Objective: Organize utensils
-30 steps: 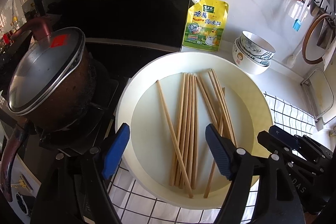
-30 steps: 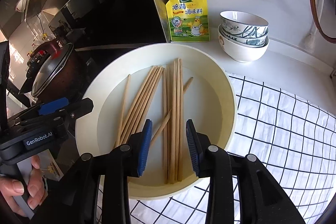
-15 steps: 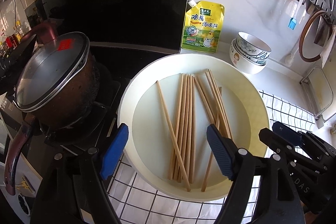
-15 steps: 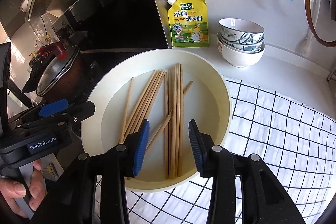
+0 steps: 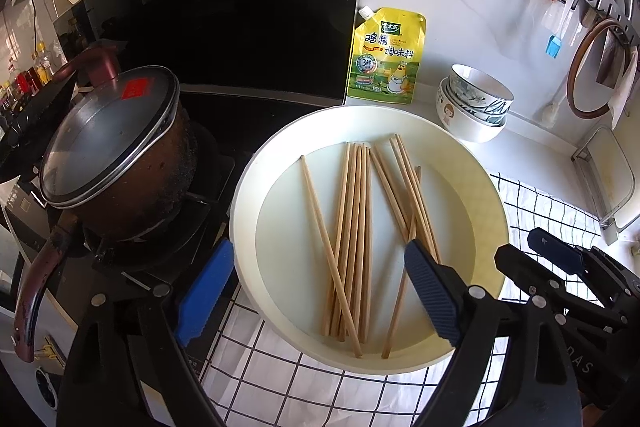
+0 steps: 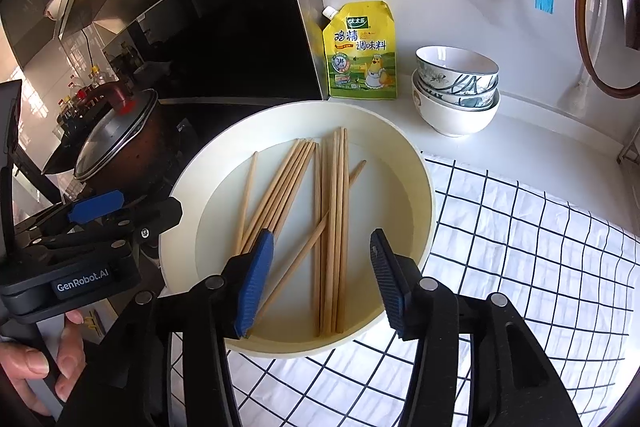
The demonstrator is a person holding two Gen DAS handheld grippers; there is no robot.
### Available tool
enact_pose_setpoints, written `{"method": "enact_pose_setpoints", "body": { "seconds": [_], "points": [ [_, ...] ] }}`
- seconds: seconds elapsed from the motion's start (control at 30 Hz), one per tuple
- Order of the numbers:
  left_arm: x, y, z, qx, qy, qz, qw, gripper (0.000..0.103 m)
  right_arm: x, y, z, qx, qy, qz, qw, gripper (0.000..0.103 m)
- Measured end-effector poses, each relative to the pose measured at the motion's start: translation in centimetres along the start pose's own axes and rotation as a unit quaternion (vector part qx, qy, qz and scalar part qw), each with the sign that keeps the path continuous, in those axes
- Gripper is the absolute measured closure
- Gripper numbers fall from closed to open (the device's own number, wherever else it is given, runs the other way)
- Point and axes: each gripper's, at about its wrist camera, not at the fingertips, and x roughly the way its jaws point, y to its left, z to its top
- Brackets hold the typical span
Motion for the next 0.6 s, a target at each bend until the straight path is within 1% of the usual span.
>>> {"method": "enact_pose_setpoints", "body": {
  "seconds": [0.1, 0.17, 0.23, 0.33, 0.47, 0.57, 0.6],
  "points": [
    [-0.3, 0.1, 0.0, -0.001, -0.002, 0.002, 1.0000, 0.014, -0.1, 0.0, -0.1, -0.001, 0.000, -0.001, 1.000, 0.051],
    [-0.4, 0.1, 0.0, -0.001, -0.003, 0.003, 1.0000, 0.014, -0.2, -0.1, -0.1, 0.001, -0.002, -0.002, 1.000, 0.047],
    [-0.5, 0.1, 0.0, -0.002, -0.002, 0.003, 1.0000, 0.012, -0.3, -0.1, -0.1, 0.002, -0.002, -0.003, 1.000, 0.046],
    [-0.6, 0.2, 0.0, -0.004, -0.003, 0.004, 1.0000, 0.010, -0.4, -0.2, -0.2, 0.004, -0.002, -0.003, 1.000, 0.041],
    [-0.9, 0.3, -0.1, -0.007, -0.004, 0.007, 0.9999, 0.009, -0.5, -0.4, -0.3, 0.006, -0.001, -0.004, 1.000, 0.040],
    [-1.0, 0.3, -0.1, -0.007, -0.003, 0.006, 0.9999, 0.009, -0.5, -0.5, -0.3, 0.011, 0.001, -0.002, 1.000, 0.034],
    [-1.1, 0.3, -0.1, -0.007, -0.004, 0.008, 0.9999, 0.009, -0.5, -0.5, -0.3, 0.012, 0.002, -0.002, 1.000, 0.034]
  ]
}}
